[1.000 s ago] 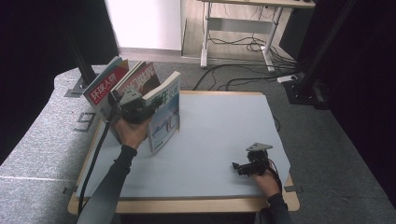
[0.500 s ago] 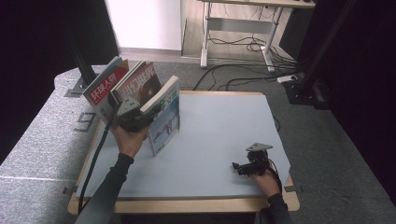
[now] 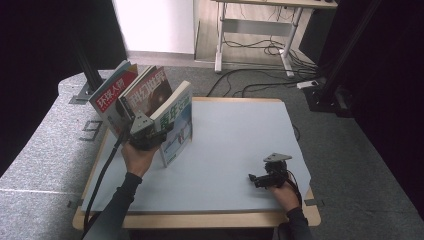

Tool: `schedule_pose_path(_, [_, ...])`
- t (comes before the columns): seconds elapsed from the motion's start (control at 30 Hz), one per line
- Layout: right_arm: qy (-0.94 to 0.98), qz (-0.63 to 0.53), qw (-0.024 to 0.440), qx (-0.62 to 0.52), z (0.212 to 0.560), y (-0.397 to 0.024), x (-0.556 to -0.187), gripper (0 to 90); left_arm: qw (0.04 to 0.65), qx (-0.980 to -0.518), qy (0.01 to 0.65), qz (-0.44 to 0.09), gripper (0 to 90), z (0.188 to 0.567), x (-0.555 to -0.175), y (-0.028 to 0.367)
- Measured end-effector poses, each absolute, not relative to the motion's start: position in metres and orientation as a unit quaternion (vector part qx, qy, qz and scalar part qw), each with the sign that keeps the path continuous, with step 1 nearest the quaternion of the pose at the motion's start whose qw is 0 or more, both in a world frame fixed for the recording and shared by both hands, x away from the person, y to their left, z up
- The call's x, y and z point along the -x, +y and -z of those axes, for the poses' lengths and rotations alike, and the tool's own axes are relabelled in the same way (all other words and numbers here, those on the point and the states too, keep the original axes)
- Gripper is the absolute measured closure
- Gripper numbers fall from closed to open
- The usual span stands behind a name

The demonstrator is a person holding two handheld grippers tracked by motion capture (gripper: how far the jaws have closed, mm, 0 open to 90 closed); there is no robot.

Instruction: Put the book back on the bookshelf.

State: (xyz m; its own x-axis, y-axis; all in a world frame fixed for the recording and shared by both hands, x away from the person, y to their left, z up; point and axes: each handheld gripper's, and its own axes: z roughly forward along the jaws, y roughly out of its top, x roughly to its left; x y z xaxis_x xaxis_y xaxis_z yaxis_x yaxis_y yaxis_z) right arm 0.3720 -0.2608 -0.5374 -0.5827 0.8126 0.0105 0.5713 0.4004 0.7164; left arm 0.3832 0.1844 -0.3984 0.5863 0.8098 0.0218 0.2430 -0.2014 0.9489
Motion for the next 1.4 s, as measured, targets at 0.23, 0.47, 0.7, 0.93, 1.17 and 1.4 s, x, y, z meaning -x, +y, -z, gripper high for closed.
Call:
schedule_pose_path(0.23, [0.819, -0.348, 0.173, -0.423, 0.537, -0.261, -0.372, 0.0, 0.504, -0.735, 0.368, -0.264, 60.0, 0.418, -0.377, 0.189])
schedule_pose_path(0.47, [0.819, -0.348, 0.173, -0.423, 0.537, -0.261, -0.372, 0.0, 0.486, -0.750, 0.371, -0.252, 63.5, 0.435, -0.372, 0.194])
schedule_pose_path(0.7, [0.819, -0.348, 0.174, -0.422, 0.537, -0.261, -0.372, 0.0, 0.483, -0.754, 0.379, -0.236, 70.3, 0.449, -0.370, 0.197])
schedule_pose_path(0.93, [0.819, -0.348, 0.174, -0.422, 0.537, -0.261, -0.372, 0.0, 0.483, -0.751, 0.379, -0.243, 72.9, 0.450, -0.373, 0.189])
schedule_pose_path(1.17, [0.819, -0.348, 0.173, -0.422, 0.537, -0.261, -0.372, 0.0, 0.478, -0.749, 0.386, -0.248, 72.8, 0.449, -0.385, 0.177])
schedule_pose_path(1.4, [0.819, -0.348, 0.173, -0.422, 0.537, -0.261, -0.372, 0.0, 0.470, -0.757, 0.380, -0.249, 71.9, 0.447, -0.389, 0.163])
